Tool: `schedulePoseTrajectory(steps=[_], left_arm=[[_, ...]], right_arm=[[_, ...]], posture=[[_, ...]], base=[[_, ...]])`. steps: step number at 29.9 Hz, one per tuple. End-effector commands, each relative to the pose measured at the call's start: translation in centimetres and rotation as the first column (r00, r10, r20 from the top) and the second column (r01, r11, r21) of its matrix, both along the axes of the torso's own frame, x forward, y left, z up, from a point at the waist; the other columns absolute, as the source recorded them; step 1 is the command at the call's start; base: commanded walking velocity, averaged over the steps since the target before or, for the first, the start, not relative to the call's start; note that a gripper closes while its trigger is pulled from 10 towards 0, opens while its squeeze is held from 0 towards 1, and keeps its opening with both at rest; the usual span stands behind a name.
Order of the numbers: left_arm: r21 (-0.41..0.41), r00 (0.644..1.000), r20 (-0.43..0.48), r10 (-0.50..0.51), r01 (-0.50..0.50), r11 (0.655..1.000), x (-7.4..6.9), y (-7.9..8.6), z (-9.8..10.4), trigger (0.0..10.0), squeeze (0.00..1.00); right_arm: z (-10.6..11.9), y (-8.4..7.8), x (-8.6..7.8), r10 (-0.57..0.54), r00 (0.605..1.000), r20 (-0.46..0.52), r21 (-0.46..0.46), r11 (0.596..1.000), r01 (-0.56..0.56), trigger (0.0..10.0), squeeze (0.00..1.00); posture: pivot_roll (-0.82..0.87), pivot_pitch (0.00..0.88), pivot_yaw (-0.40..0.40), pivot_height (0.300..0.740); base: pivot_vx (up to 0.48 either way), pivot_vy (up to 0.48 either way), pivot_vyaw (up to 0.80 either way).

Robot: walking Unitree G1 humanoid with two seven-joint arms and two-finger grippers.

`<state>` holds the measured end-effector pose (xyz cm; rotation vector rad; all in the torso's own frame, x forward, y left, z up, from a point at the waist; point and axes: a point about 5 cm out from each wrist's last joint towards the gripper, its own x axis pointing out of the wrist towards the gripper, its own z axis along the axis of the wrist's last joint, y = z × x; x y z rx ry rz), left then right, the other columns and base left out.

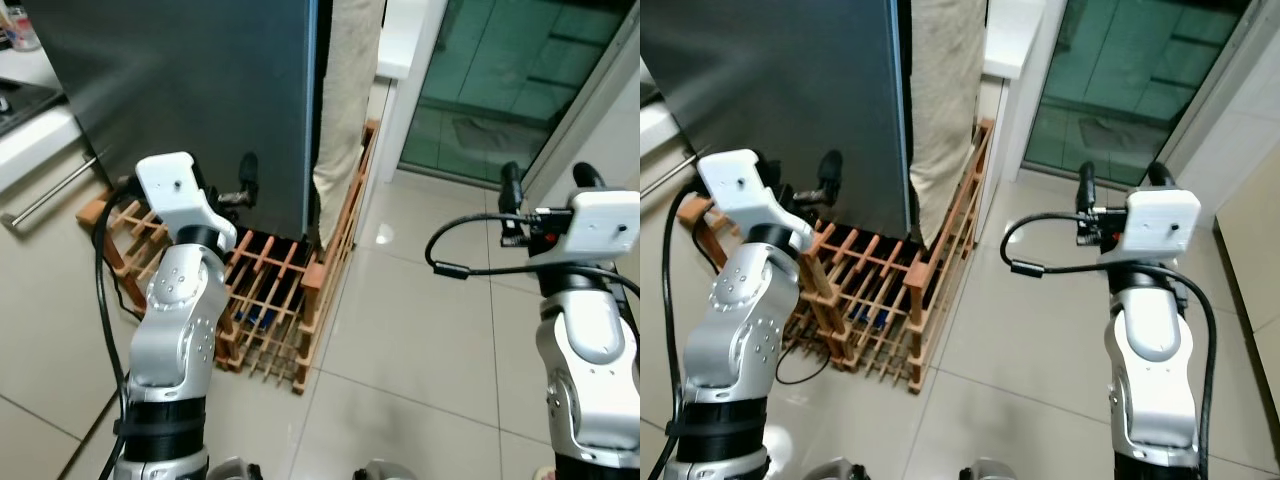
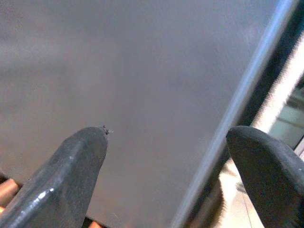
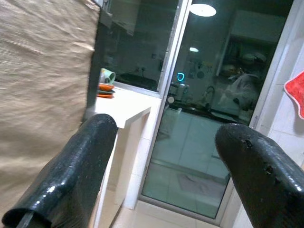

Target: Restocking fridge

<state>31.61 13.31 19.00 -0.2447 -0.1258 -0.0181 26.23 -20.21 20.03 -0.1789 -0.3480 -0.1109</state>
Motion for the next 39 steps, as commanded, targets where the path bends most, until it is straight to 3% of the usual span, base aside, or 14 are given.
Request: schedulePoseTrajectory(steps=[1,7,14,17,21,22,23,24,25,27,30,38,39], left_arm=[[0.03,1.0,0.003,-0.003,0.003,1.0,0.9,-0.6,0.7,10.0,0.0],[0.071,1.0,0.008,0.013,-0.014,0.997,1.7,-0.6,1.0,10.0,0.0],[0.054,0.991,0.072,-0.115,0.112,0.992,1.1,-3.3,1.8,10.0,0.0],[0.041,0.983,0.135,-0.125,0.121,0.992,1.3,-4.1,3.2,10.0,0.0],[0.015,0.96,0.267,-0.086,0.085,0.996,0.7,-3.2,5.5,10.0,0.0],[-0.005,0.941,0.33,-0.073,0.079,0.997,0.0,-2.5,7.1,10.0,0.0],[-0.005,0.941,0.33,-0.073,0.079,0.997,0.0,-2.5,7.1,10.0,0.0],[-0.012,0.889,0.453,-0.06,0.074,0.997,-1.3,-1.7,10.1,10.0,0.0],[-0.012,0.889,0.453,-0.06,0.074,0.997,-1.3,-1.7,10.1,10.0,0.0],[0.005,0.851,0.521,-0.063,0.07,0.998,-2.0,-1.6,11.7,10.0,0.0],[0.0,0.824,0.562,-0.07,0.085,0.996,-2.1,-2.2,12.7,10.0,0.0],[0.018,0.82,0.563,-0.107,0.117,0.993,-2.2,-3.0,12.9,10.0,0.0],[0.027,0.812,0.565,-0.148,0.161,0.987,-2.3,-3.6,12.9,10.0,0.0]], right_arm=[[-0.3,-0.4,0.2,-0.017,1.0,-0.008,0.018,1.0,0.018,10.0,0.0],[-0.8,-0.3,0.4,-0.005,1.0,-0.031,0.023,1.0,0.006,10.0,0.0],[-1.1,0.7,1.0,0.036,0.999,-0.039,0.03,0.999,-0.034,10.0,0.0],[-0.8,1.0,1.0,0.041,0.999,-0.024,0.017,0.999,-0.04,10.0,0.0],[1.5,1.2,0.4,0.023,0.994,0.104,-0.057,0.998,-0.017,10.0,0.0],[3.7,1.6,0.0,0.04,0.979,0.2,-0.109,0.994,-0.018,10.0,0.0],[3.7,1.6,0.0,0.04,0.979,0.2,-0.109,0.994,-0.018,10.0,0.0],[7.0,2.1,-0.9,0.068,0.939,0.336,-0.168,0.986,-0.011,10.0,0.0],[7.0,2.1,-0.9,0.068,0.939,0.336,-0.168,0.986,-0.011,10.0,0.0],[8.3,2.1,-1.0,0.068,0.922,0.38,-0.177,0.984,0.001,10.0,0.0],[9.9,2.3,-0.6,0.072,0.9,0.429,-0.169,0.986,0.002,10.0,0.0],[10.3,2.3,-0.5,0.071,0.901,0.429,-0.173,0.985,0.005,10.0,0.0],[10.3,2.2,-0.5,0.064,0.903,0.424,-0.172,0.985,0.011,10.0,0.0]], posture=[[-0.12,0.017,-0.051,0.711],[-0.11,0.028,-0.056,0.711],[-0.09,0.035,-0.068,0.711],[-0.09,0.038,-0.068,0.711],[-0.1,0.033,-0.064,0.711],[-0.1,0.031,-0.065,0.711],[-0.1,0.031,-0.065,0.711],[-0.1,0.026,-0.073,0.711],[-0.1,0.026,-0.073,0.711],[-0.1,0.021,-0.077,0.711],[-0.1,0.008,-0.087,0.711],[-0.11,0.008,-0.097,0.711],[-0.11,0.01,-0.097,0.711]], base=[[0.0,0.0,0.8],[0.0,0.0,0.8],[0.0,0.0,0.0],[0.279,0.0,0.0],[0.48,0.0,0.0],[0.446,0.0,0.0],[0.446,0.0,0.0],[0.442,0.0,0.0],[0.442,0.0,0.0],[0.467,0.0,0.0],[0.48,0.0,0.0],[0.48,0.0,0.0],[0.48,0.0,0.0]])
